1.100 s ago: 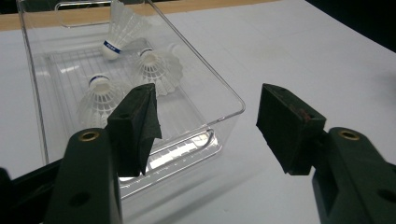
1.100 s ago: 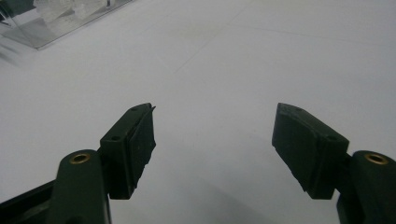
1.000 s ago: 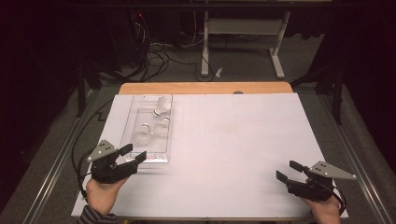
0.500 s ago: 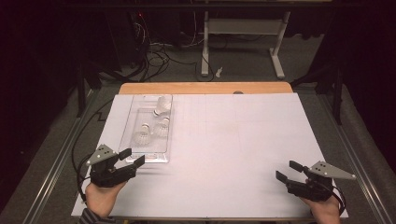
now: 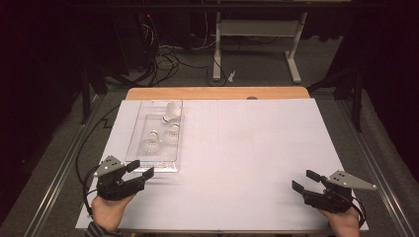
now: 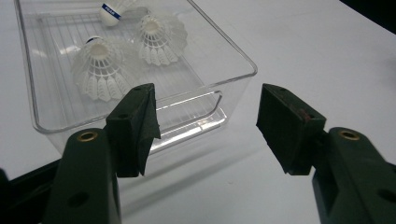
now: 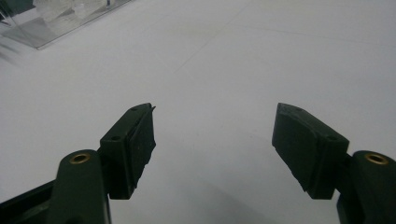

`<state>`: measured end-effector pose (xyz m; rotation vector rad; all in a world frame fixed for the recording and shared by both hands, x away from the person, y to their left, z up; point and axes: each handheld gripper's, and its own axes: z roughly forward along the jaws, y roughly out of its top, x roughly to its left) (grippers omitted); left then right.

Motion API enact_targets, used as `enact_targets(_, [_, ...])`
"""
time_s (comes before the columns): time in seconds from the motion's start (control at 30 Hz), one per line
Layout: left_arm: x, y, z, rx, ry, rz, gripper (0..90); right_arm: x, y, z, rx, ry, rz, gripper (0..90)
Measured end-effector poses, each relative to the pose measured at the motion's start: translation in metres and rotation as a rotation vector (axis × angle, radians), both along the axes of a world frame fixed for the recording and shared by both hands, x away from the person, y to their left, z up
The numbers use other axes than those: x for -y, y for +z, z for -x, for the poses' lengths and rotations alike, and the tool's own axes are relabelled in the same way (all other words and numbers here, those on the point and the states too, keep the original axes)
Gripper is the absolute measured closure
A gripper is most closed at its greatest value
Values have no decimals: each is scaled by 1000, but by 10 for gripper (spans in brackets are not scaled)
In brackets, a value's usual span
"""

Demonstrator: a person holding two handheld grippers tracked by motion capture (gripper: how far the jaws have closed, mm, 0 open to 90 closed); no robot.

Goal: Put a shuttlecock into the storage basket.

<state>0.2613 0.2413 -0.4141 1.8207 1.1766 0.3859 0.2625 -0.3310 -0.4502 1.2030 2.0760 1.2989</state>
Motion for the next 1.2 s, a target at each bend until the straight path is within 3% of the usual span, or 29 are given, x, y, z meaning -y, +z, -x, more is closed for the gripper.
enact_targets(0.53, [3,-12,0,-21,-6,-7,385,0,0,0,-4,3,0,302])
enact_targets(1.2, [4,-23,0,-18,15,-12,381,-1,0,0,-4,3,3,302])
